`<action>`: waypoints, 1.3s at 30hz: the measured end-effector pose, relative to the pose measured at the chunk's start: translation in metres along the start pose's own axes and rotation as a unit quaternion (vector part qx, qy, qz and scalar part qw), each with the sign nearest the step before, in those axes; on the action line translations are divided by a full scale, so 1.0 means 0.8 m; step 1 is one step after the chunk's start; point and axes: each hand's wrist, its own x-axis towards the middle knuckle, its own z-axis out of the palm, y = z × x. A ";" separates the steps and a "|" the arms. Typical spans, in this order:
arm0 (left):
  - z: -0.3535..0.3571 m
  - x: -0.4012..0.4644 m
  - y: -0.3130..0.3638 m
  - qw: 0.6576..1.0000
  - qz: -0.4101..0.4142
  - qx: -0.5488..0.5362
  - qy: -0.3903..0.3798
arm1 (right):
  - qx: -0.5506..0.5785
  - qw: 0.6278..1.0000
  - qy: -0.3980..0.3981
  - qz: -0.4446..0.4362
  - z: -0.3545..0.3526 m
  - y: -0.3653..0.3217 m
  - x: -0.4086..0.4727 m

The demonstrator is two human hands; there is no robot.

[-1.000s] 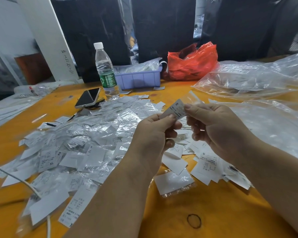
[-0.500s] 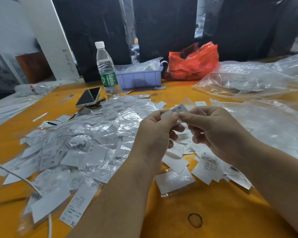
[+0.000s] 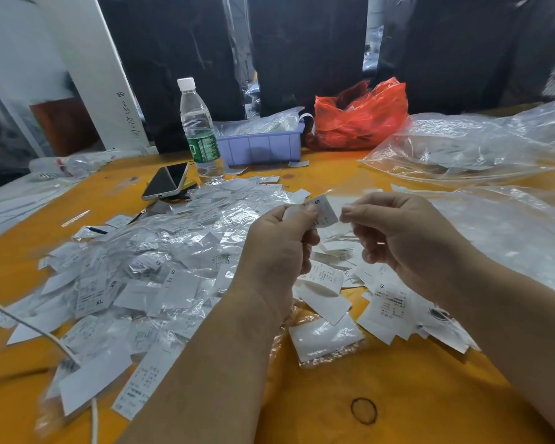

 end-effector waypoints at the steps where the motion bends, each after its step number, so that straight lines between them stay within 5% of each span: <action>1: 0.000 -0.001 0.000 1.000 0.004 0.000 0.002 | -0.006 1.000 0.010 -0.002 -0.001 0.001 0.001; 8: 0.003 -0.004 0.002 0.998 -0.016 -0.065 -0.007 | -0.003 1.000 0.016 -0.003 0.001 0.007 0.000; 20: 0.009 -0.010 -0.005 0.983 0.087 0.162 -0.011 | -0.011 1.000 -0.013 -0.009 0.003 0.004 -0.002; 39: -0.006 -0.006 0.003 0.976 0.152 0.156 0.002 | -0.014 1.000 -0.013 -0.019 0.003 0.005 -0.003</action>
